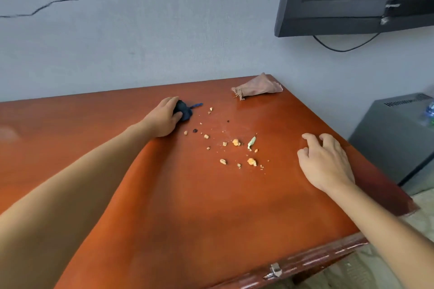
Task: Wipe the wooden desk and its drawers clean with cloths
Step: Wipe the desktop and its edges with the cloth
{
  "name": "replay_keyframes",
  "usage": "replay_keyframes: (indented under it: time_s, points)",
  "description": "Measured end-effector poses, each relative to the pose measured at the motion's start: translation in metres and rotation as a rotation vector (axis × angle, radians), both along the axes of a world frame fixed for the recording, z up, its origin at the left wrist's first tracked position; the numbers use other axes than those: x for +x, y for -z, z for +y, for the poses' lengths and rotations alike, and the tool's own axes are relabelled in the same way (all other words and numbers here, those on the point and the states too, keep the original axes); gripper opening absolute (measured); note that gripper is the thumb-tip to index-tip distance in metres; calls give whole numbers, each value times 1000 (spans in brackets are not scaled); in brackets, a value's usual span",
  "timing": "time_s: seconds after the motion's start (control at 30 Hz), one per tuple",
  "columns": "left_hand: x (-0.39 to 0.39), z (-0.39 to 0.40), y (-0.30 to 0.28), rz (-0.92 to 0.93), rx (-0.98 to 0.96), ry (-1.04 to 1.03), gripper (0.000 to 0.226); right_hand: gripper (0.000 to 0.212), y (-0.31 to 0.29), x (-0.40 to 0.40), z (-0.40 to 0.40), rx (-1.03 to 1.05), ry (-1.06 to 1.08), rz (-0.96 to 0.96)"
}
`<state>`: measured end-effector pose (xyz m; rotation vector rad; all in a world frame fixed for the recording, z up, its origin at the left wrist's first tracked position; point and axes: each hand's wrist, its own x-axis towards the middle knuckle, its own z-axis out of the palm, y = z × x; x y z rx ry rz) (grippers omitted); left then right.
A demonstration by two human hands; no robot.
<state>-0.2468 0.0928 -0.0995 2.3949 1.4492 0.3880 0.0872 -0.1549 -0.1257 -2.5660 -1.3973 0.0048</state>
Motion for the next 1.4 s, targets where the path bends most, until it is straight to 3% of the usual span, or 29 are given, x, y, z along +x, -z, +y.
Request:
replay_keyframes:
  time_s: [0.17,0.4,0.6,1.07,1.4]
  points:
    - [61,15,-9,-28,-16,97,38,52,-1,-1,0,1,8,-5]
    - [115,-8,-7,-40,-77,218,52,53,-3,-2,0,-10,9,-15]
    - [110,-13,-9,-17,-161,384,51,53,-6,-3,0,-4,3,-8]
    - [99,105,-15,73,26,23,49,53,-2,1,2,1,18,-4]
    - [131,126,-10,-1,-38,86,63,52,-2,0,2,-11,40,3]
